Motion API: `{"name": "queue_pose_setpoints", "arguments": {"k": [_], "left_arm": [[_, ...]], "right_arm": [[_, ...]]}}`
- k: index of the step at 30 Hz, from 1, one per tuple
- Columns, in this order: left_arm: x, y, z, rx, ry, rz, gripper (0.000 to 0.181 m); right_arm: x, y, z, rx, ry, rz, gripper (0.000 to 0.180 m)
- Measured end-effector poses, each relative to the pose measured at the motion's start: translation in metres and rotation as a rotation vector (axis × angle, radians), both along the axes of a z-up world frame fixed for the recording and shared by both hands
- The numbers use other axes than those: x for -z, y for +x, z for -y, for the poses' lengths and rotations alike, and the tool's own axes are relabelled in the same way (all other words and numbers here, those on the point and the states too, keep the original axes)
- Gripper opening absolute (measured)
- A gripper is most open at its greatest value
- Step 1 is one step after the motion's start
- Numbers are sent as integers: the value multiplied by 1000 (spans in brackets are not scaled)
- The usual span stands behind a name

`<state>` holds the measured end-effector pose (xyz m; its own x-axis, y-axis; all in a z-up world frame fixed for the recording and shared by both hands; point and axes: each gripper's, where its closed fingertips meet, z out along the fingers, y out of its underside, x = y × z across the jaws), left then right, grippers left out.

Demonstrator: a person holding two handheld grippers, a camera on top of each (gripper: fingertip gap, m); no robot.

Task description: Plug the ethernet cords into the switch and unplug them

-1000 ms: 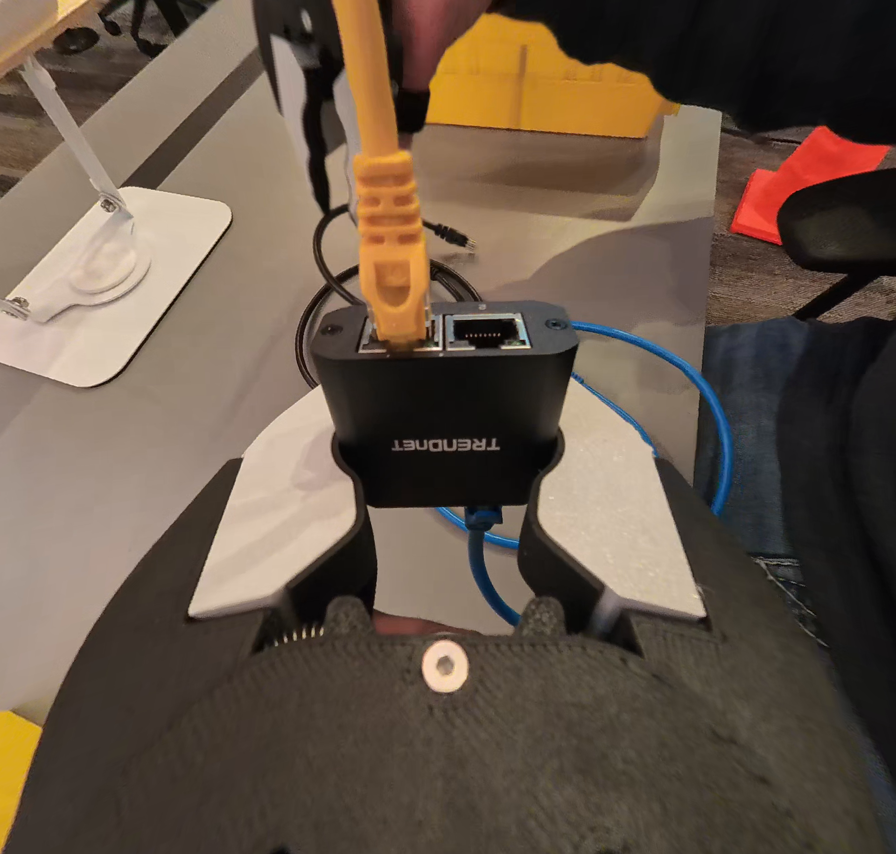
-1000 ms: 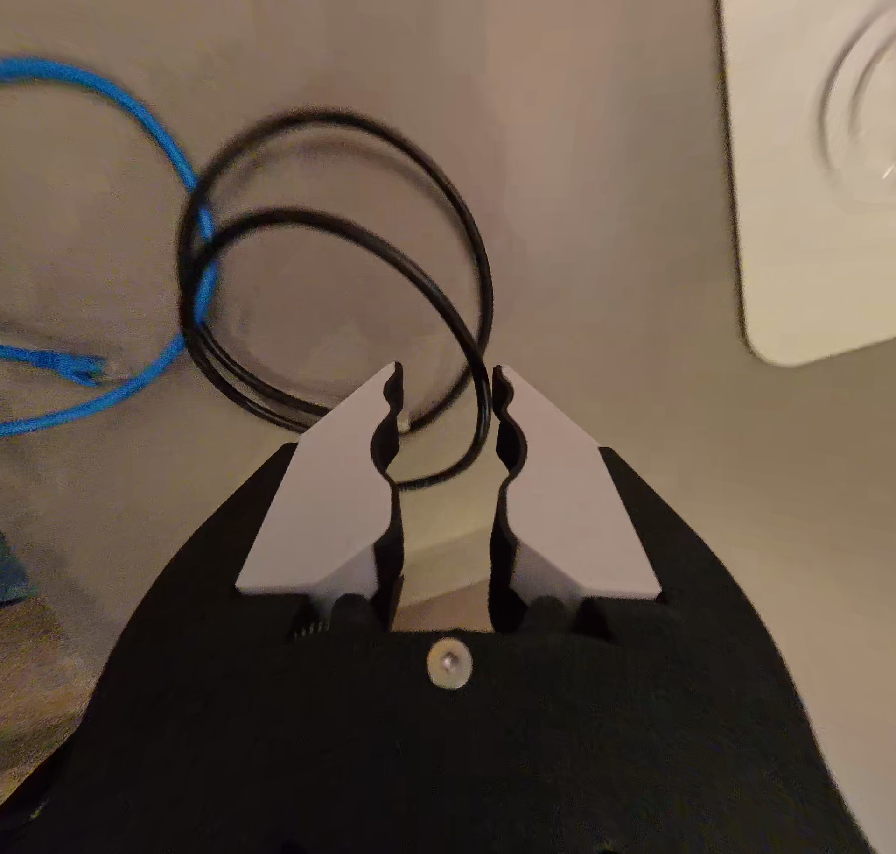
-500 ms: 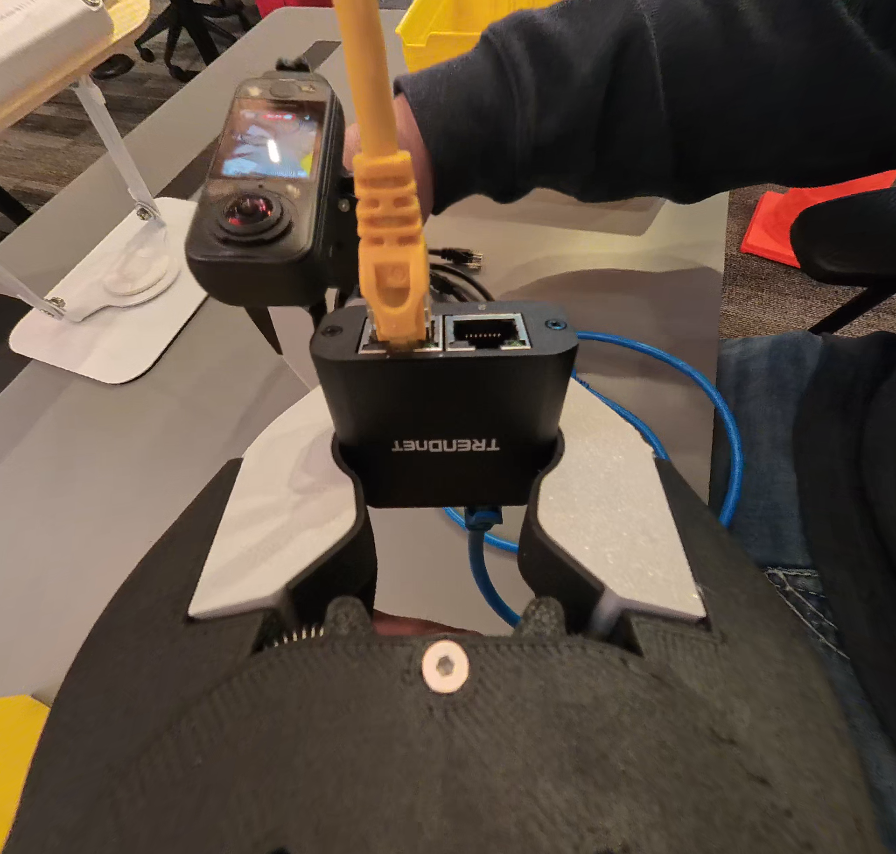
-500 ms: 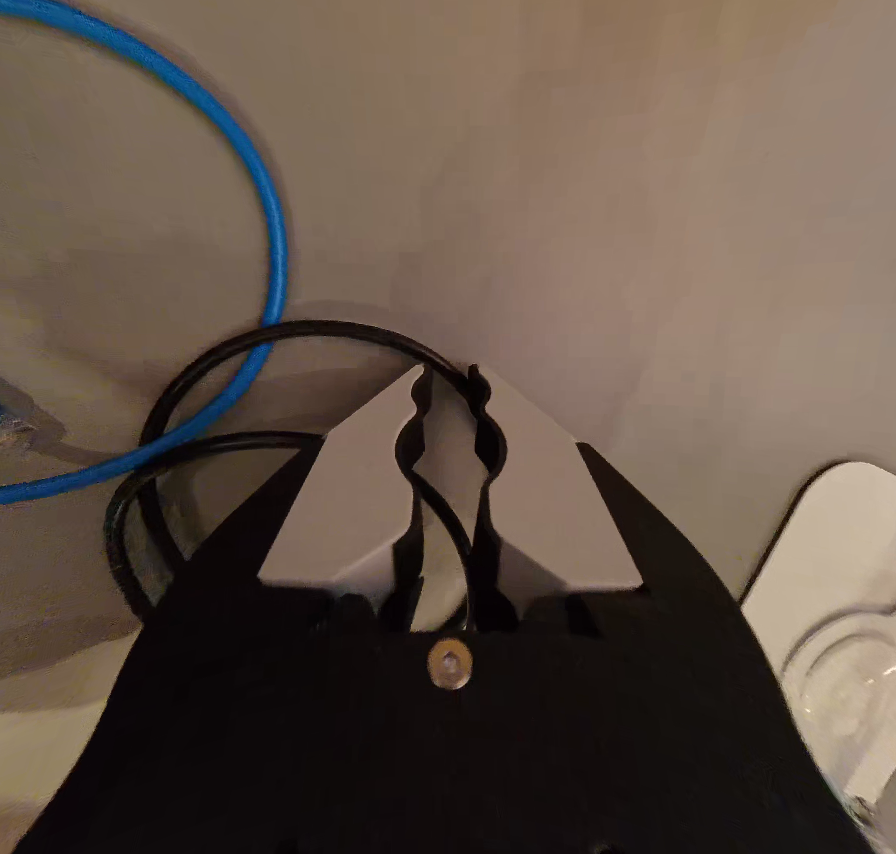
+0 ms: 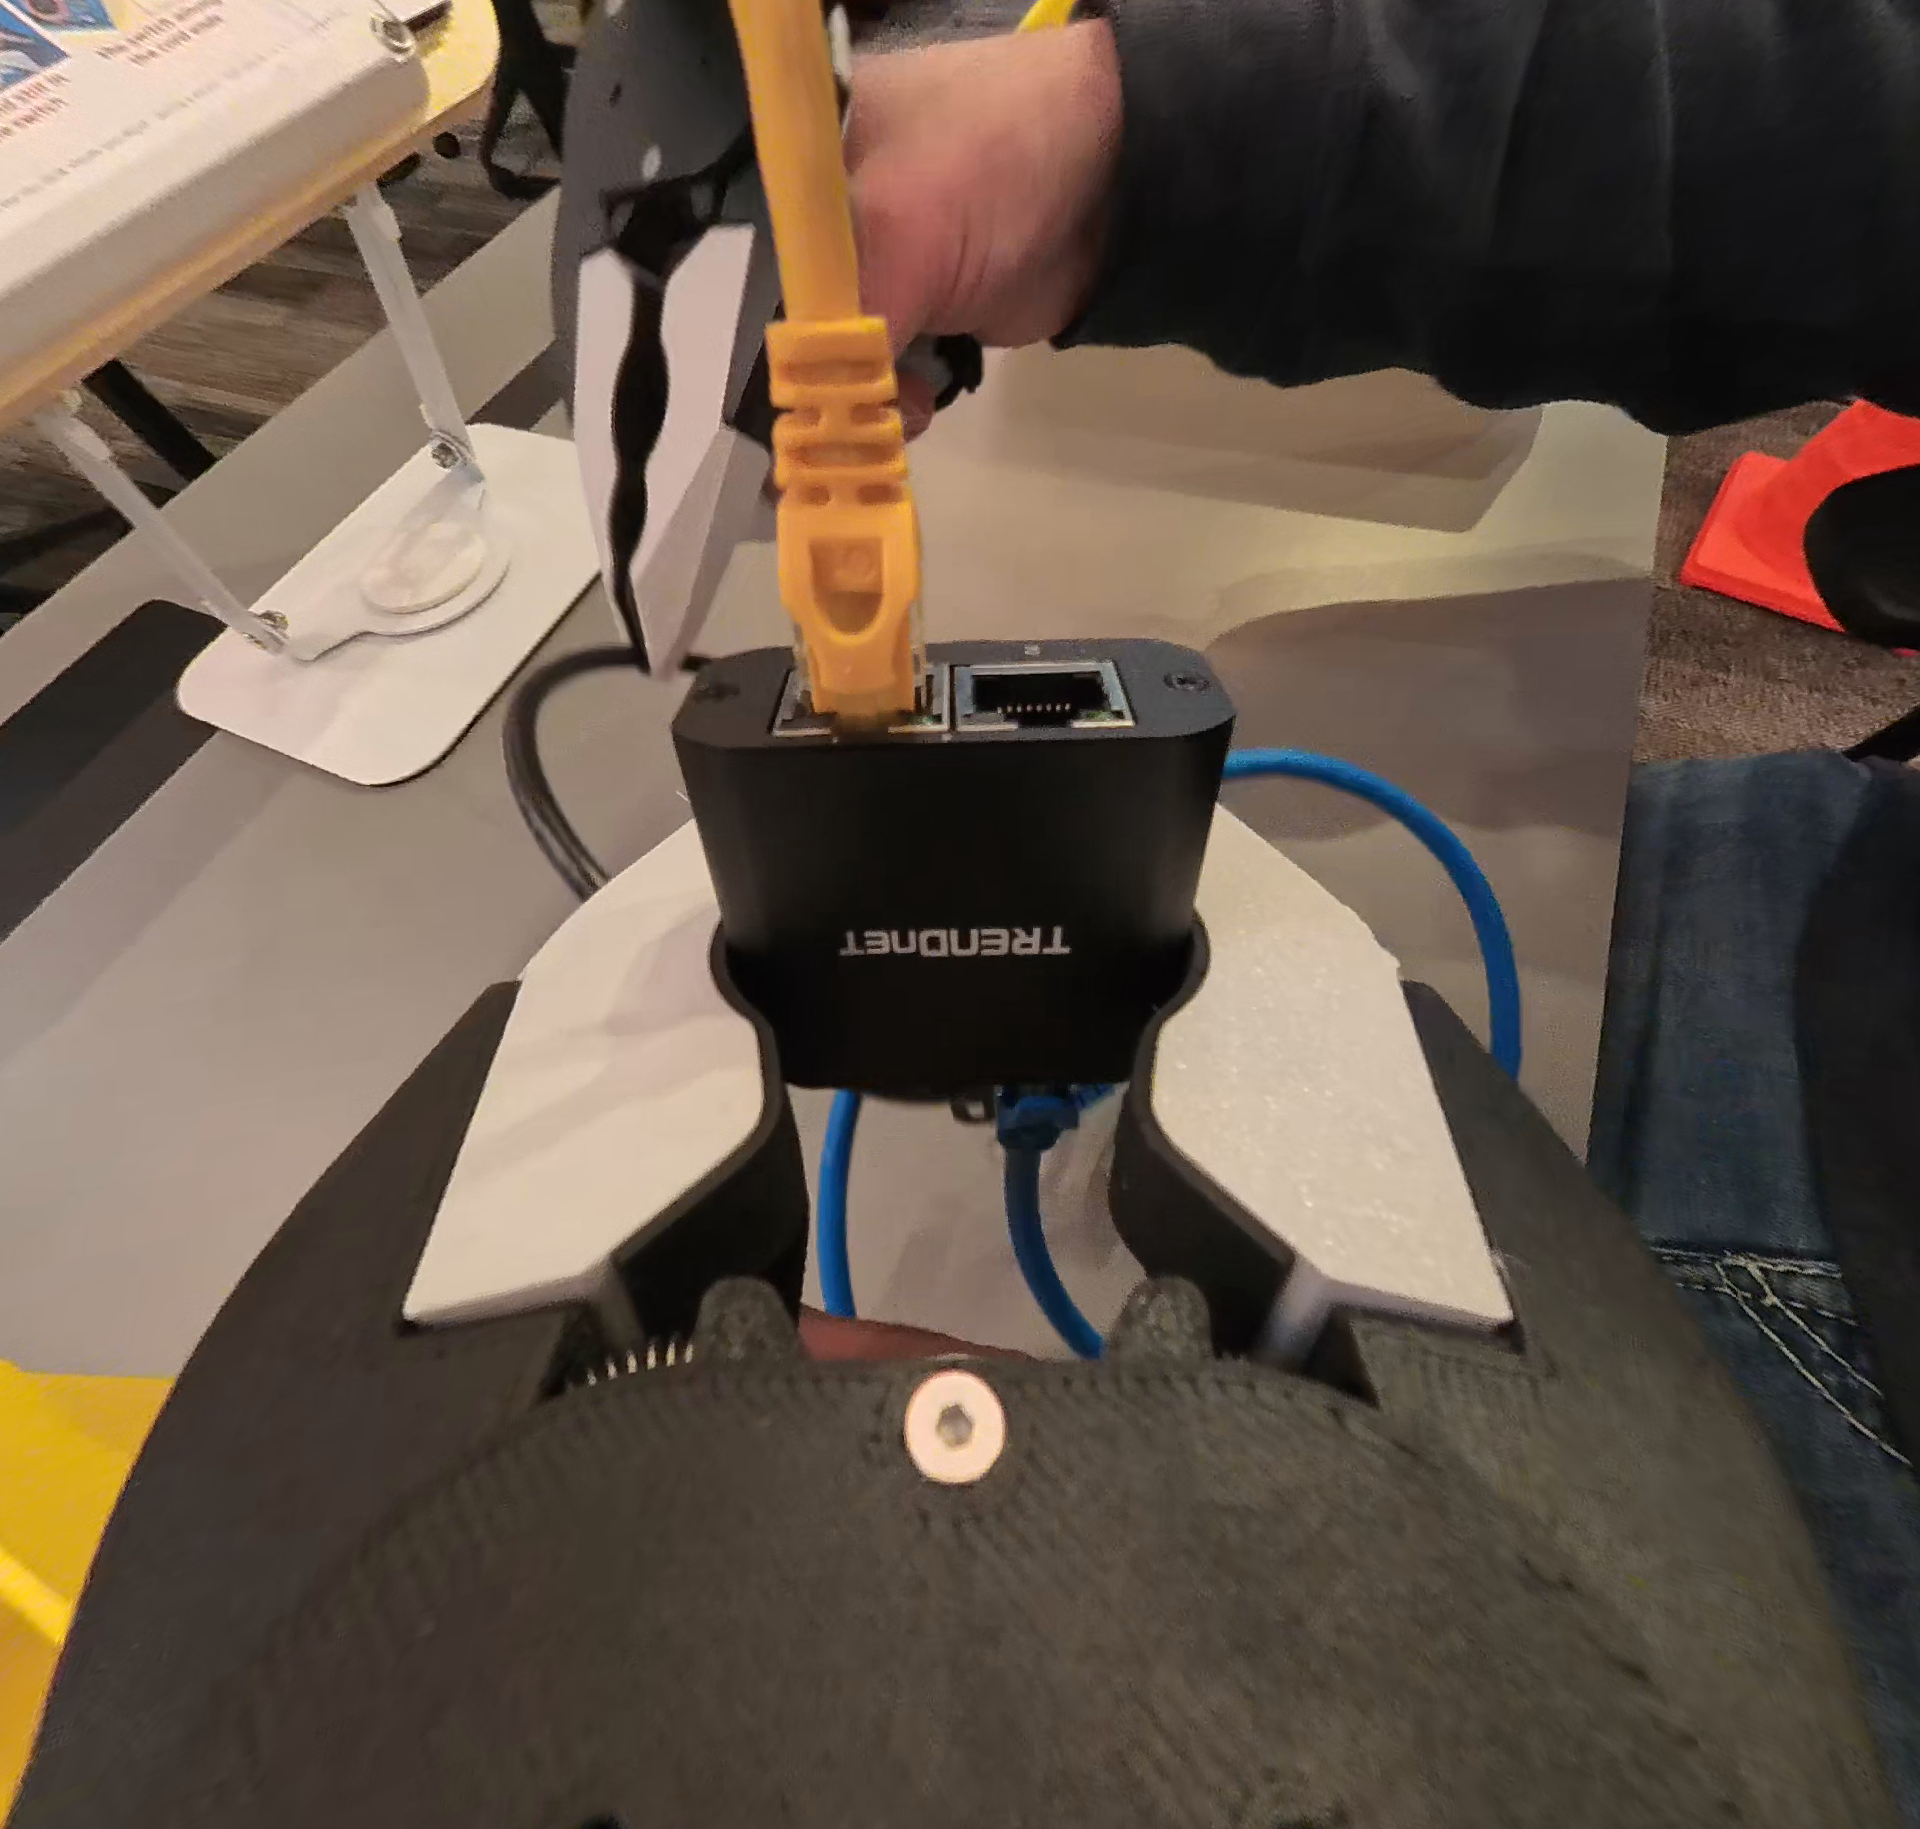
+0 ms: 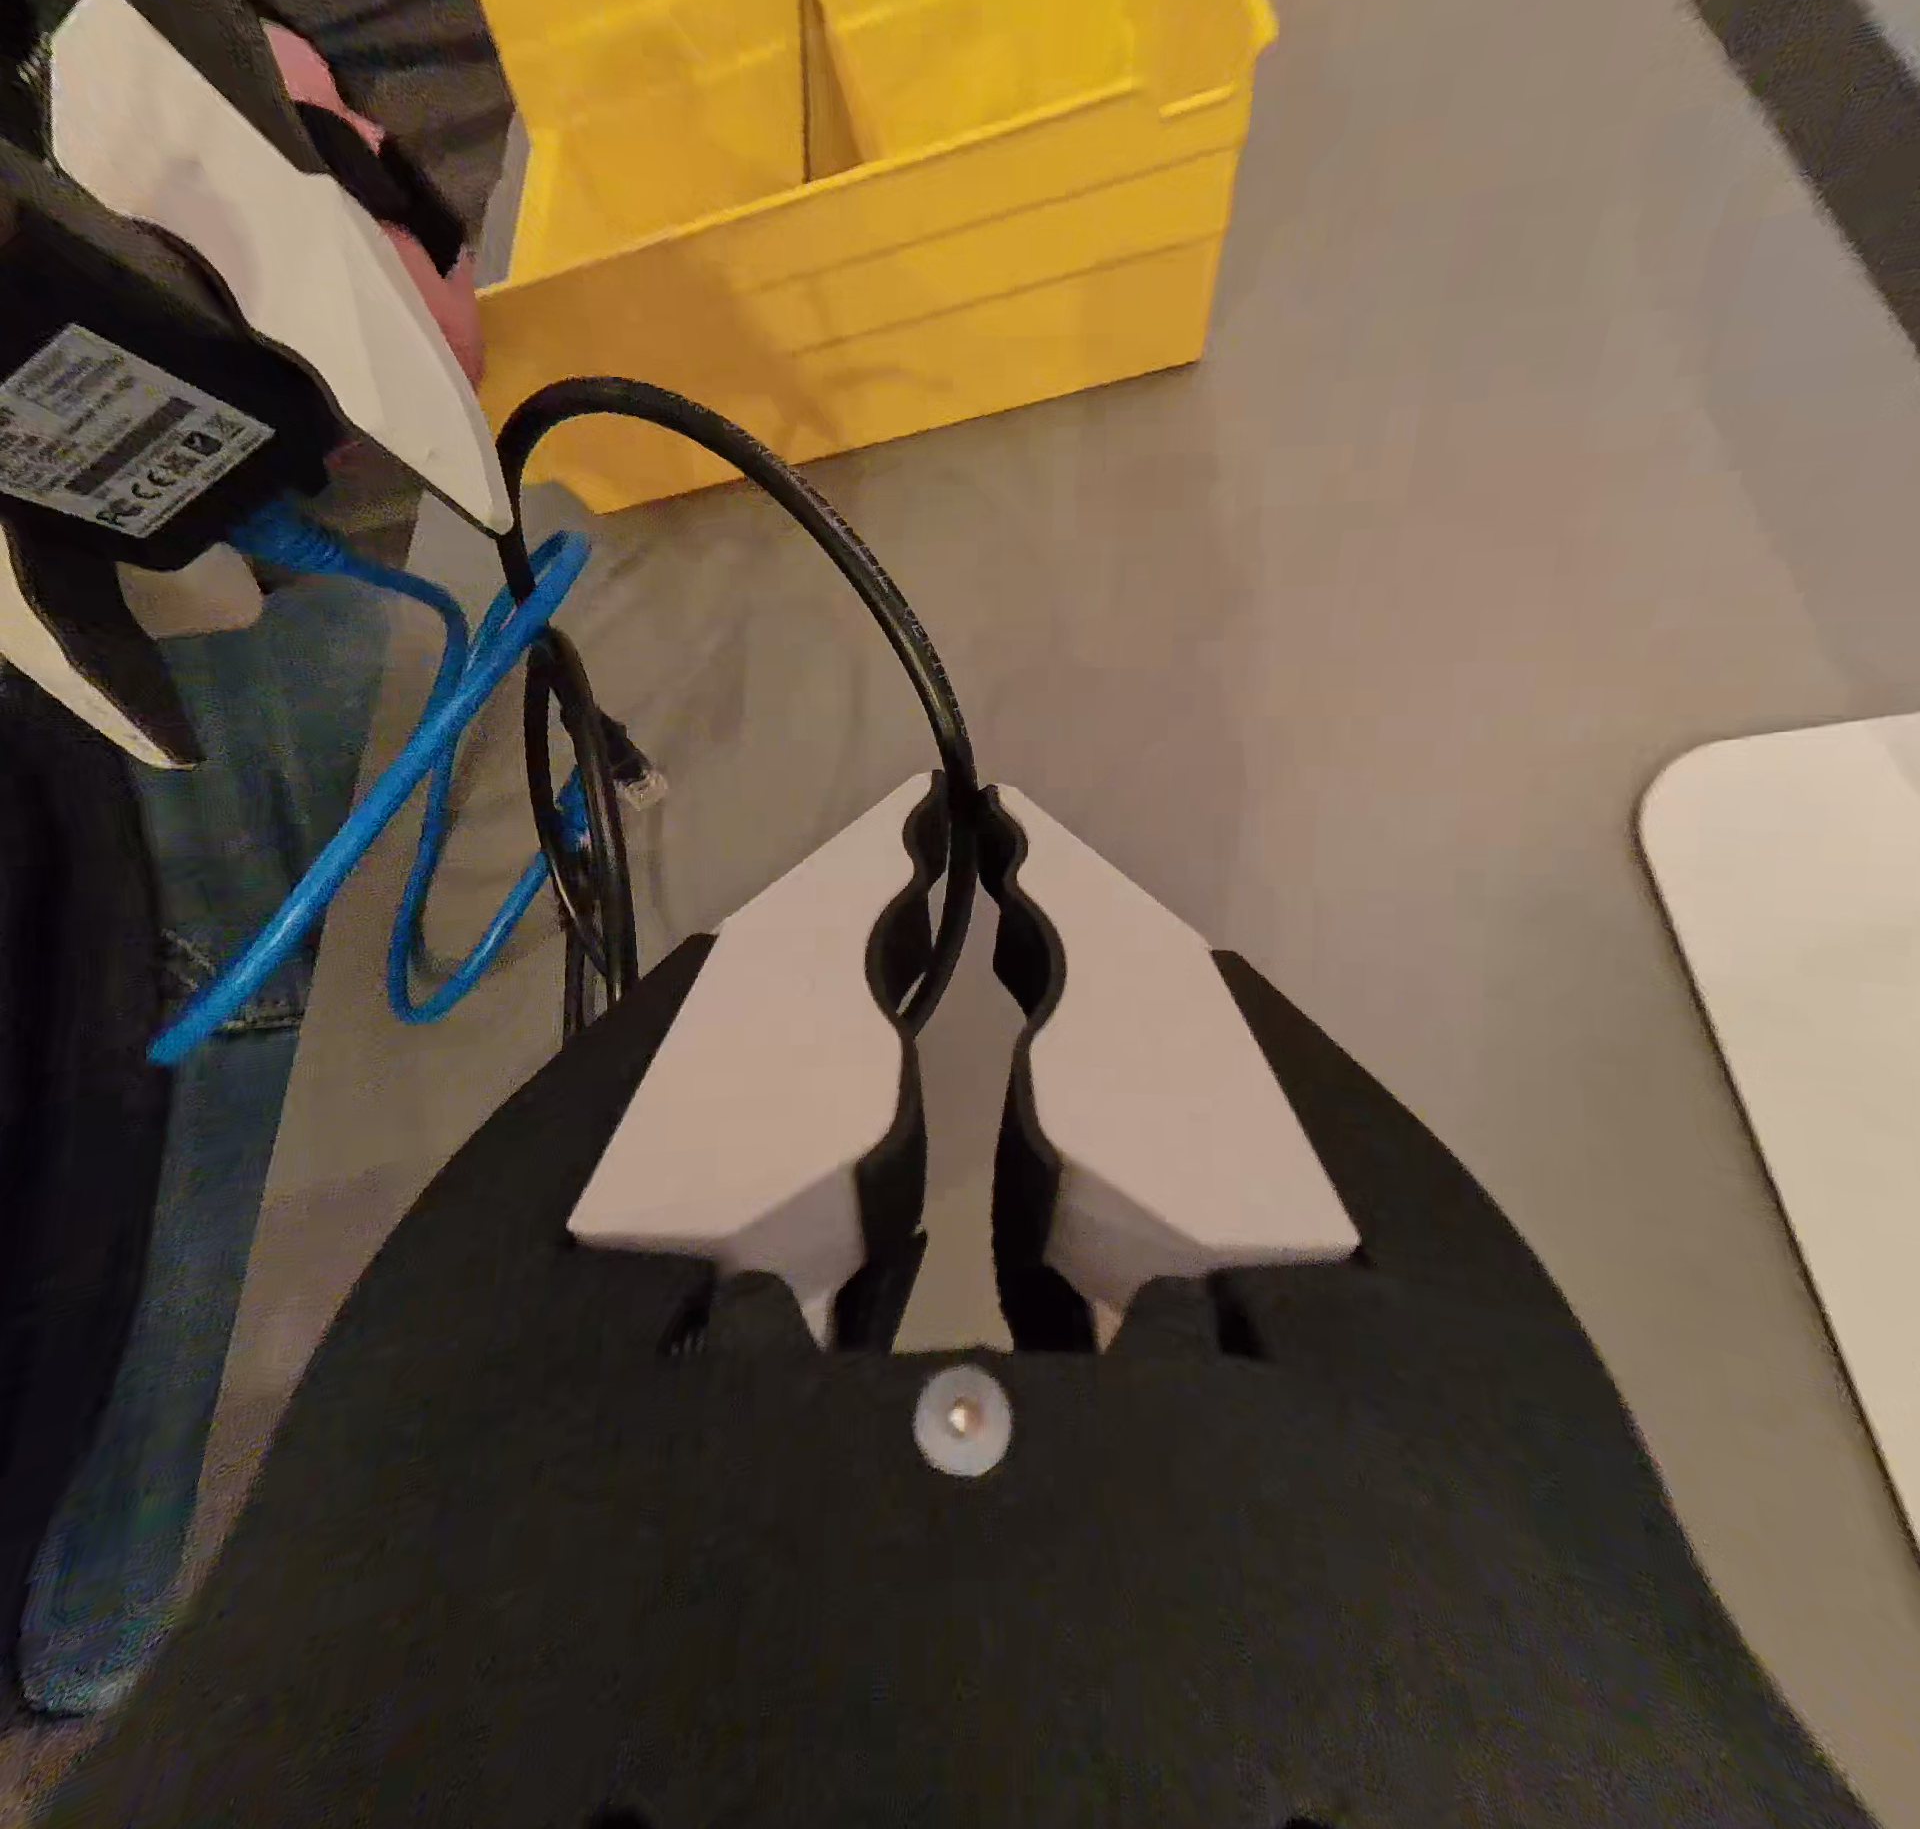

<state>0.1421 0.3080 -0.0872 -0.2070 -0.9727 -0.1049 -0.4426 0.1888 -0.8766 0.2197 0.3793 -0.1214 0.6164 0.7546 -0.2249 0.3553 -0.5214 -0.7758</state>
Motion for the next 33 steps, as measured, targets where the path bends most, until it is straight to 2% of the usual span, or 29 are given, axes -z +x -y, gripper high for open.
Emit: {"name": "queue_pose_setpoints", "arguments": {"k": [6,8,11,15,22,28,30,33], "left_arm": [[-6,-3,-24,-78,-13,44,73],[-5,-3,-32,-112,-16,50,73],[5,-5,-44,-165,-24,25,73],[16,-5,-57,-238,-26,-40,73],[46,-6,-52,-278,125,-260,73],[70,10,-36,-226,243,-368,73],[77,17,-25,-192,234,-381,73],[89,20,-28,-212,328,-425,73]], "right_arm": [[-57,32,-4,174,72,-248,2],[-55,44,-7,222,69,-261,3],[-91,82,-5,336,157,-459,2],[-130,126,6,439,267,-553,2],[-166,179,12,563,354,-447,2],[-210,206,15,621,430,-311,2],[-234,225,18,665,476,-362,1],[-239,234,22,660,447,-311,1]]}}
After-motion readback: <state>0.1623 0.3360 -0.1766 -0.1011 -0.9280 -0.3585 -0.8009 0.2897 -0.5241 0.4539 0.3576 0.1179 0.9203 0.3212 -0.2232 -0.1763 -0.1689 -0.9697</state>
